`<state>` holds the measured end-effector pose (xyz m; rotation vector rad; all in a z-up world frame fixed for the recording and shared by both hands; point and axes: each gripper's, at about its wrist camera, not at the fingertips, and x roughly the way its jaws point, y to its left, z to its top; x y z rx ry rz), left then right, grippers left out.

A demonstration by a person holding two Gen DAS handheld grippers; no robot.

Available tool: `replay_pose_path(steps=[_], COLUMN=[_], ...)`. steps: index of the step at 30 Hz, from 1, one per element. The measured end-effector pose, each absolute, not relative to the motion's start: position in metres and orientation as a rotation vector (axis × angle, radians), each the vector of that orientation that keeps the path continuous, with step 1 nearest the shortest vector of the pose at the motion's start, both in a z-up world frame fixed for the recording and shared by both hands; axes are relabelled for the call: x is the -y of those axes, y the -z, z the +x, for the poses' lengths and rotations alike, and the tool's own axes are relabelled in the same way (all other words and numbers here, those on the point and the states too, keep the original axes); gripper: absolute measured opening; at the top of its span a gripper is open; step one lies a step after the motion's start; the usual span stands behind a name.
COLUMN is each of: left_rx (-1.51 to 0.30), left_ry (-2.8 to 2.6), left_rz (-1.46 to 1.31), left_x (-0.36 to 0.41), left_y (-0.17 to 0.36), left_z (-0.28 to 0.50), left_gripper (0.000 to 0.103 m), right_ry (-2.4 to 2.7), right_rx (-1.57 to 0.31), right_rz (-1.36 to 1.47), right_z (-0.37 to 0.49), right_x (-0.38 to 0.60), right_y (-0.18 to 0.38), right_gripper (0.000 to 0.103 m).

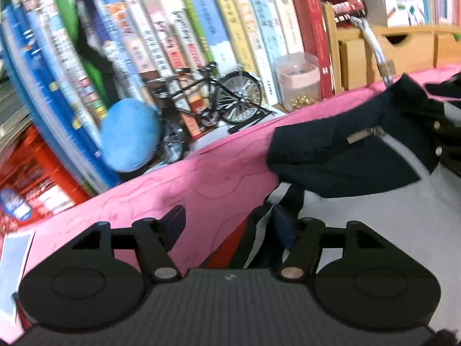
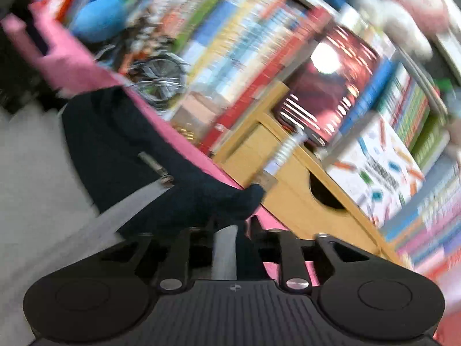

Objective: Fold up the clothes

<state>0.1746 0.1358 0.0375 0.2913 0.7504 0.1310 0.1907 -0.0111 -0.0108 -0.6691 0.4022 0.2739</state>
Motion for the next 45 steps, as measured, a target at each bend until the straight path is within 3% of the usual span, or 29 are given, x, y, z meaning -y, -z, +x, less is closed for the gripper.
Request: replay_pose_path(steps=[1,2,3,4,7,10,15,20,24,25,26,27,28,29,30,33,36,42,45], left_rx=[-0.735,-0.718,-0.698,-0.679,-0.643,-0.634,-0.662,-0.727,-0.695,-0.692,-0.690,-0.688,-0.685,-0.680,-0.675,-0.669,-0.671,-0.677,-0.680], left_ry=[-0.123,-0.117,-0.129,-0.139,-0.084,-0.005,0.087,0.073,0.049,0.047,0.049,0.051,0.052,0.046,0.041,0.033,0.033,0.034,0.039], left_rz=[0.281,0.273,0.283,0.291,0.287,0.254,0.247,0.259,0.193,0.167,0.138,0.109,0.085,0.094,0.103,0.118,0.109,0.091,0.081], left_x=[-0.140,-0.144,-0.146,-0.148,-0.147,-0.138,-0.112,-0.096,-0.106,-0.109,-0.113,-0.117,-0.120,-0.118,-0.116,-0.112,-0.112,-0.113,-0.115], left_y=[-0.045,-0.052,-0.057,-0.062,-0.075,-0.077,-0.053,-0.020,-0.012,-0.011,-0.010,-0.008,-0.007,-0.007,-0.008,-0.009,-0.009,-0.009,-0.009], left_z=[0.164,0.154,0.141,0.126,0.076,0.027,-0.019,-0.025,-0.029,-0.029,-0.029,-0.029,-0.029,-0.029,-0.030,-0.031,-0.030,-0.029,-0.029], left_gripper=[0.070,0.075,0.083,0.084,0.084,0.085,0.087,0.089,0.101,0.103,0.103,0.103,0.103,0.103,0.103,0.103,0.103,0.103,0.103], right_ry=[-0.257,-0.260,-0.305,-0.345,-0.403,-0.411,-0.183,-0.130,-0.110,-0.112,-0.141,-0.169,-0.179,-0.162,-0.155,-0.249,-0.508,-0.804,-0.838], right_rx=[-0.430,-0.447,-0.441,-0.436,-0.448,-0.400,-0.350,-0.523,-0.630,-0.663,-0.707,-0.745,-0.756,-0.735,-0.698,-0.490,-0.379,-0.477,-0.532], right_rz=[-0.612,-0.543,-0.459,-0.392,-0.244,-0.146,-0.174,-0.033,0.015,0.042,0.109,0.184,0.257,0.291,0.320,0.248,-0.084,-0.470,-0.485], right_z=[0.188,0.183,0.173,0.163,0.125,0.078,0.036,0.028,0.032,0.035,0.039,0.042,0.043,0.042,0.040,0.009,-0.043,-0.110,-0.119], right_x=[0.016,0.025,0.038,0.052,0.096,0.149,0.231,0.293,0.298,0.298,0.298,0.298,0.296,0.291,0.284,0.233,0.145,0.060,0.071], right_y=[0.000,-0.011,-0.023,-0.034,-0.063,-0.082,-0.082,-0.046,-0.015,-0.007,-0.001,0.005,0.005,0.000,-0.007,-0.049,-0.065,-0.009,0.003], right_gripper=[0.076,0.092,0.094,0.094,0.094,0.103,0.103,0.103,0.103,0.095,0.059,0.040,0.033,0.018,0.015,0.015,0.015,0.020,0.052])
